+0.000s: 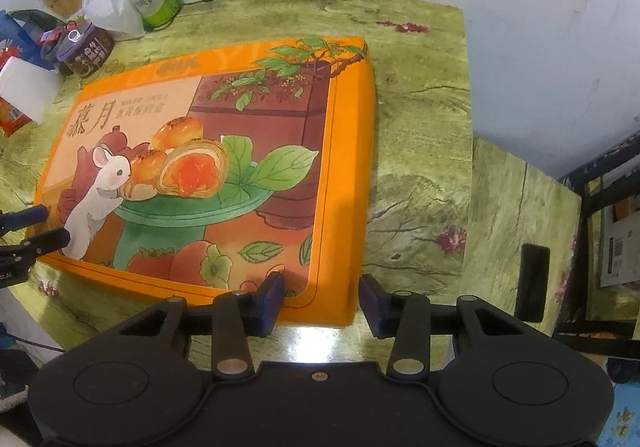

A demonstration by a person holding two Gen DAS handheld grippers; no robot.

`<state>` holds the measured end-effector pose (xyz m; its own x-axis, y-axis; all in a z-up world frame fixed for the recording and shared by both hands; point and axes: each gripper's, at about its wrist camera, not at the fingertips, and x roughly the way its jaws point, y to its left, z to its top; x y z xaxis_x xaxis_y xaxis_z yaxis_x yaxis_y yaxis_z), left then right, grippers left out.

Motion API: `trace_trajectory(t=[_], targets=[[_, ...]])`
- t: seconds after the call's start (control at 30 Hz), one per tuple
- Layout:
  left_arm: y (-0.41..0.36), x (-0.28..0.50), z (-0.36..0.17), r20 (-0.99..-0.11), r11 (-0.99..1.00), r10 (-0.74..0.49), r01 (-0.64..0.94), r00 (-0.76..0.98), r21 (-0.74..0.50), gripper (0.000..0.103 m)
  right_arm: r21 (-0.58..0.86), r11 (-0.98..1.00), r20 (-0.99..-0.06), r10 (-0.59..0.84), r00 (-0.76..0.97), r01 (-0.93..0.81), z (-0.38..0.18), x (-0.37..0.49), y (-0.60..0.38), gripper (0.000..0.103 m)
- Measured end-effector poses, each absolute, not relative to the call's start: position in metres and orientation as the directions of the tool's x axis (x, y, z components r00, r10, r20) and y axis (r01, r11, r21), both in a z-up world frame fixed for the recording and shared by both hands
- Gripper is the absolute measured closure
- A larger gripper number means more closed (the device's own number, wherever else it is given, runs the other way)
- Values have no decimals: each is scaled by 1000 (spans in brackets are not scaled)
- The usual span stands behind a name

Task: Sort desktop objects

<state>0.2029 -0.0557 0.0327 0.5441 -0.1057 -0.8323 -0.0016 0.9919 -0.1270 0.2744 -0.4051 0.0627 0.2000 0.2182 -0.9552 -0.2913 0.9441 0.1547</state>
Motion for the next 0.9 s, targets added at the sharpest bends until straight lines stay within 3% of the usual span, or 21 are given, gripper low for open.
trace_trajectory(t=[0.33,0.9], targets=[[-63,212,33,-835,989,-139,31,533,-145,27,161,942,-967,210,145,-293,56,281,-403,63],[-84,234,24,-862,995,-80,86,501,-43,21,205,944,-967,236,95,-258,36,289,-407,63]])
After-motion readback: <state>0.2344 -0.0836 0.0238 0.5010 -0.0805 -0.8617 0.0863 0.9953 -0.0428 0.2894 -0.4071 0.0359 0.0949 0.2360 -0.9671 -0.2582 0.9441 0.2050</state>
